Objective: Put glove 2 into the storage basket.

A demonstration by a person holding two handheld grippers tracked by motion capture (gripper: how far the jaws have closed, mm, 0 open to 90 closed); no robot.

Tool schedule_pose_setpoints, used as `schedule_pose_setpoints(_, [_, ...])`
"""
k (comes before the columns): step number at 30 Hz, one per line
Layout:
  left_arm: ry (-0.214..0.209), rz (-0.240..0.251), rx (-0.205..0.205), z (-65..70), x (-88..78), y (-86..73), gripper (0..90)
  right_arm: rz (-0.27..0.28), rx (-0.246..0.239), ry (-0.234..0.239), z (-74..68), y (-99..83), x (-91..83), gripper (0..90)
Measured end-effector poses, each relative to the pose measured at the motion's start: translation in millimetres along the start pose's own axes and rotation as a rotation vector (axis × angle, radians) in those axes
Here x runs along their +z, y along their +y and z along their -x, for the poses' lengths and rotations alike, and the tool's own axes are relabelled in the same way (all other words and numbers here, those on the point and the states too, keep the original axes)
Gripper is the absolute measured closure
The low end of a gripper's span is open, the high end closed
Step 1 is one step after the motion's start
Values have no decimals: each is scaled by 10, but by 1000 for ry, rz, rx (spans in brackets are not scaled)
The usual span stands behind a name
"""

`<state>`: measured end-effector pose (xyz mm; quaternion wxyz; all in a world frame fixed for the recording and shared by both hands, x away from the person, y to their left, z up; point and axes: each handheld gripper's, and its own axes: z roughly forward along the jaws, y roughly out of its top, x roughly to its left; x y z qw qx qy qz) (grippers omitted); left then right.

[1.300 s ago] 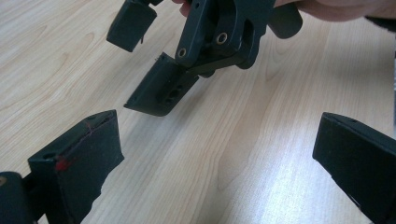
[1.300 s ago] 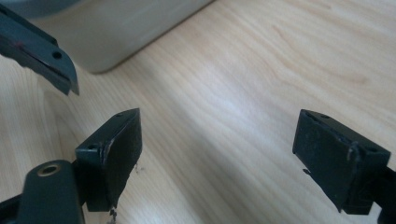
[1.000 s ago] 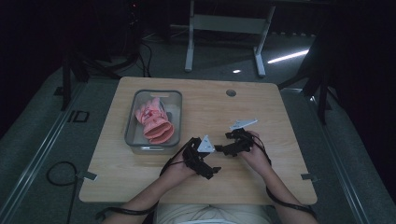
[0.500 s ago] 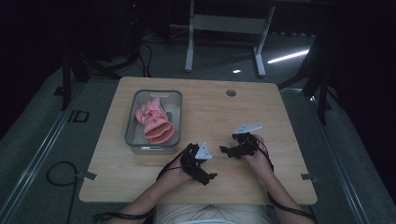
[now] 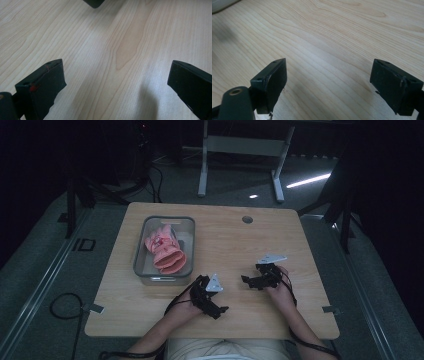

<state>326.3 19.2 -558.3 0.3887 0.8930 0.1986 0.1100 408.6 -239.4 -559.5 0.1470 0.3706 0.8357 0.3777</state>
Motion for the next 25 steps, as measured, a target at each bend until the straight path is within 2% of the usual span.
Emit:
schedule_pose_setpoints(11, [11, 39, -31, -19, -31, -43, 8, 27, -7, -20, 18, -39, 24, 139])
schedule_pose_setpoints(19, [-2, 29, -25, -8, -9, -49, 9, 36, 12, -19, 43, -42, 15, 140])
schedule_pose_setpoints(25, [-2, 26, -22, 5, 5, -39, 9, 32, -33, -40, 6, -41, 21, 140])
